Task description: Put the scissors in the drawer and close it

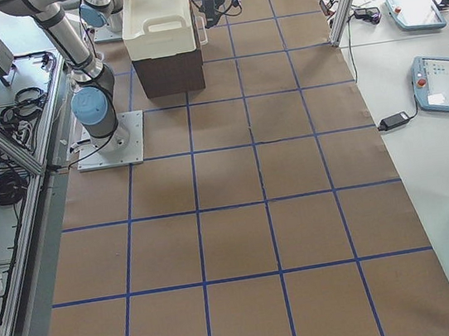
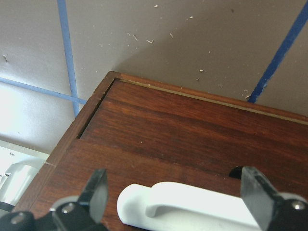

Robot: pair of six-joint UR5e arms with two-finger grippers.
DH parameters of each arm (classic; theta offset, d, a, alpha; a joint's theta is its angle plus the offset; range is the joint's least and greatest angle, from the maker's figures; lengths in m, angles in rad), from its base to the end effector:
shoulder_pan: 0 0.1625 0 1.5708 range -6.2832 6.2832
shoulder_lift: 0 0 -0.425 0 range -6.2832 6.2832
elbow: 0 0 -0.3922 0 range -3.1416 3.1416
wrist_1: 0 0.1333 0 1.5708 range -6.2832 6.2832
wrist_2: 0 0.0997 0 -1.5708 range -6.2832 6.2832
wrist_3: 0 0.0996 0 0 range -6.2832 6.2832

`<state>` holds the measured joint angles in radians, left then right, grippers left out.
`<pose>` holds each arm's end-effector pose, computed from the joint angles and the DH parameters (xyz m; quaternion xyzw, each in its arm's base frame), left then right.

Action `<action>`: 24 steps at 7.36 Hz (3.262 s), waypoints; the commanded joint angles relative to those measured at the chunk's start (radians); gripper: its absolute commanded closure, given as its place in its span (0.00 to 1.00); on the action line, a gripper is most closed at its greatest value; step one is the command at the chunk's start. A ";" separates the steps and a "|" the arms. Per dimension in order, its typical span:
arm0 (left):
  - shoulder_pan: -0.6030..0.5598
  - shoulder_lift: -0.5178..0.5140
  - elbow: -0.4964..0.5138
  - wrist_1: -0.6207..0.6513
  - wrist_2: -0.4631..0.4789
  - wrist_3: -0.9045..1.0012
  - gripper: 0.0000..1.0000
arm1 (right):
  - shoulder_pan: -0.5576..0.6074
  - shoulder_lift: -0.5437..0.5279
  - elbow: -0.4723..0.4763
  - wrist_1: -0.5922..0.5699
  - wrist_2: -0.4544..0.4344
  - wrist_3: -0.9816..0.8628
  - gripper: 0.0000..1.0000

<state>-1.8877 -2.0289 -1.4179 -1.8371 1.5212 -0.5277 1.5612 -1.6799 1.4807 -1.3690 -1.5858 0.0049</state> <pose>-0.3159 -0.5195 0.2882 -0.1079 0.9531 0.2668 0.0938 0.1276 -0.4389 0.5627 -0.0072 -0.9999 -0.0013 0.0075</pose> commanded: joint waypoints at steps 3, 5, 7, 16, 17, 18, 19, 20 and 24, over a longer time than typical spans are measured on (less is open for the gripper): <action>-0.005 0.001 0.001 -0.014 0.007 0.000 0.00 | -0.007 0.031 0.012 0.007 -0.036 -0.014 0.00; -0.002 0.006 0.007 -0.002 0.020 0.000 0.00 | -0.007 0.069 0.009 -0.016 -0.019 -0.005 0.00; 0.022 0.013 0.017 0.126 0.023 0.002 0.00 | -0.007 0.065 0.009 -0.047 -0.028 -0.013 0.00; 0.273 0.177 0.068 0.425 0.007 0.233 0.00 | 0.002 0.065 0.001 -0.120 -0.022 -0.014 0.00; 0.323 0.209 0.070 0.388 0.019 0.320 0.00 | 0.002 0.065 0.003 -0.120 -0.022 -0.014 0.00; 0.356 0.246 0.062 0.383 0.060 0.392 0.00 | 0.000 0.062 0.007 -0.113 -0.026 -0.014 0.00; 0.386 0.272 0.047 0.377 0.065 0.475 0.00 | 0.002 0.062 0.007 -0.114 -0.020 -0.014 0.00; 0.400 0.304 0.022 0.342 0.063 0.486 0.00 | 0.000 0.063 0.007 -0.114 -0.025 -0.014 0.00; 0.397 0.453 -0.137 0.320 0.048 0.488 0.00 | 0.000 0.062 0.001 -0.111 -0.031 -0.014 0.00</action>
<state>-1.4898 -1.6173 -1.5033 -1.5156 1.5718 -0.0417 1.5616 -1.6182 1.4799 -1.4814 -1.6141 -0.0093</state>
